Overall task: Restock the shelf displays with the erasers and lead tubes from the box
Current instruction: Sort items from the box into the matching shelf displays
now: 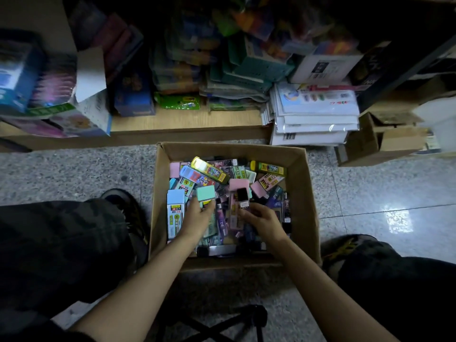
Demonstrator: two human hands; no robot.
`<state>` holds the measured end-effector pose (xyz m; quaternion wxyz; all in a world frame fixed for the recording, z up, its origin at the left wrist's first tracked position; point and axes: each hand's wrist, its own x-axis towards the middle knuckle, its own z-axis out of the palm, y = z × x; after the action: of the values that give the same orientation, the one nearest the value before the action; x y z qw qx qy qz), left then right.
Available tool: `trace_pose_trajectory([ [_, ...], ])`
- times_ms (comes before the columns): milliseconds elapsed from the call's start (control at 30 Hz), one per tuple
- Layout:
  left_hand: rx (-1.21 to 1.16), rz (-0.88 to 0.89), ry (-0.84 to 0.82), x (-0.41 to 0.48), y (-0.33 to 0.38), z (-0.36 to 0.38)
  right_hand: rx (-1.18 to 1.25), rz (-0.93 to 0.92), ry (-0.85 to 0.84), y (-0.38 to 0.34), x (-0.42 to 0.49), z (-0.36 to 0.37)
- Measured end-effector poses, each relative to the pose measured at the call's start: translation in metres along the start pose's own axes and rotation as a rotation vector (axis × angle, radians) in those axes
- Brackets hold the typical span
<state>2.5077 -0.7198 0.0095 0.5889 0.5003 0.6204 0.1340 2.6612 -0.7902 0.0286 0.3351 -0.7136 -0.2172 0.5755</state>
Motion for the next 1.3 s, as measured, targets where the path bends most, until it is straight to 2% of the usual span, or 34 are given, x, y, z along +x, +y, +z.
trace_pose_trajectory([
  [167,-0.371,-0.016,-0.121,-0.007,0.054,0.012,0.114,-0.161,-0.016,-0.053,-0.018,0.003],
  [300,-0.372,0.149,-0.118,-0.02,0.09,0.008,0.09,-0.258,0.093,-0.091,-0.039,-0.004],
  [433,-0.451,0.247,-0.159,-0.035,0.129,-0.001,-0.069,-0.355,0.209,-0.126,-0.057,-0.013],
  [600,-0.472,0.396,-0.181,-0.047,0.182,-0.024,0.177,-0.404,0.142,-0.172,-0.077,-0.032],
  [900,-0.455,0.604,-0.111,-0.07,0.284,-0.099,0.102,-0.78,0.258,-0.289,-0.115,-0.071],
  [1033,-0.444,0.72,-0.1,-0.079,0.325,-0.125,0.062,-0.91,0.36,-0.353,-0.125,-0.098],
  [1133,-0.496,0.772,-0.089,-0.084,0.346,-0.136,-0.086,-1.028,0.509,-0.39,-0.125,-0.125],
  [1233,-0.586,0.8,-0.116,-0.087,0.36,-0.138,-0.277,-1.05,0.649,-0.411,-0.119,-0.16],
  [1300,-0.6,0.815,-0.147,-0.089,0.365,-0.136,-0.293,-1.037,0.709,-0.413,-0.109,-0.184],
])
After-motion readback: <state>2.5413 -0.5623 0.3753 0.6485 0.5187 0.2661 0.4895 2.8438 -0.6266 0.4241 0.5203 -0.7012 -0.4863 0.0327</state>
